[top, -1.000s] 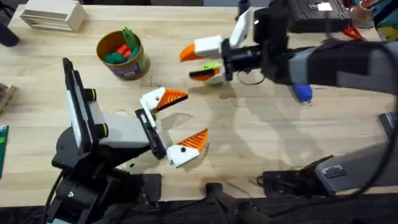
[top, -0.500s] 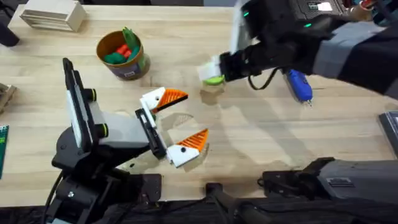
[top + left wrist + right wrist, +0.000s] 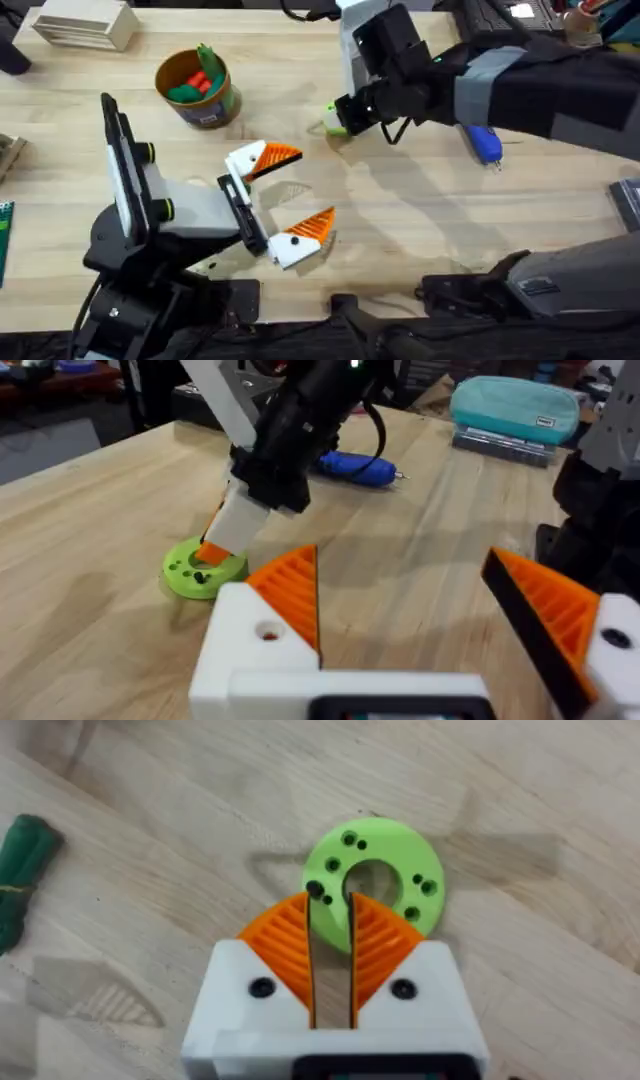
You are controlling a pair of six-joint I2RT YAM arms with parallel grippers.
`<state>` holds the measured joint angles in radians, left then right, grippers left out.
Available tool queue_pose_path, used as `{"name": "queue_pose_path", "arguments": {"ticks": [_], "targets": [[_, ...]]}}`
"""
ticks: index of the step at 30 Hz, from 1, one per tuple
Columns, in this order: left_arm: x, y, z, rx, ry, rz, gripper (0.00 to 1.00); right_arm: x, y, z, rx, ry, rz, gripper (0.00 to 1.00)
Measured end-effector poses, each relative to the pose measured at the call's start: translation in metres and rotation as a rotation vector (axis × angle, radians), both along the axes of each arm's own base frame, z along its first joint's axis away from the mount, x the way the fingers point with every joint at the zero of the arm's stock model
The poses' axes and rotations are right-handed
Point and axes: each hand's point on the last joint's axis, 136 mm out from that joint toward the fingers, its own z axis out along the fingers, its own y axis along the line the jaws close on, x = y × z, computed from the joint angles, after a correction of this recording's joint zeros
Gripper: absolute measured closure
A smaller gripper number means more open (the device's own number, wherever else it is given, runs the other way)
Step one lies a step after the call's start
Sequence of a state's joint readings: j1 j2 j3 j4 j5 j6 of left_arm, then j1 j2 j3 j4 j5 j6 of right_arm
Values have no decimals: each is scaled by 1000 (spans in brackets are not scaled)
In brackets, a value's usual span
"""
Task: Pick up the gripper from the table and insert it into the empty holder that is missing its gripper. Then pick up a screw, insert it into the mounting hole, and use the screwdriver to tighten it. Finally, clean up the table by picking up the vegetable and placing it into the bucket.
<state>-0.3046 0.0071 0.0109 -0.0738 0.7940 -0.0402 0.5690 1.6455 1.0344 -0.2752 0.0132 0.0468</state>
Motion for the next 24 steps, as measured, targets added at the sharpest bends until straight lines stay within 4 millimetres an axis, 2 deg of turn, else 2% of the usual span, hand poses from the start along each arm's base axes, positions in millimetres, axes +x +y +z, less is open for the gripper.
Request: {"name": "queue_pose_path", "arguments": {"ticks": [3, 12, 20, 24], "targets": [[0, 0, 0, 0, 0, 0, 13, 0, 2, -3, -3, 2, 3, 825], [0, 0, 0, 0, 0, 0, 14, 0, 10, -18, -11, 16, 20, 805], [0, 0, 0, 0, 0, 0, 14, 5, 18, -15, 8, -14, 29, 804], [0, 0, 0, 0, 0, 0, 13, 5, 18, -21, 1, -2, 29, 804]]}}
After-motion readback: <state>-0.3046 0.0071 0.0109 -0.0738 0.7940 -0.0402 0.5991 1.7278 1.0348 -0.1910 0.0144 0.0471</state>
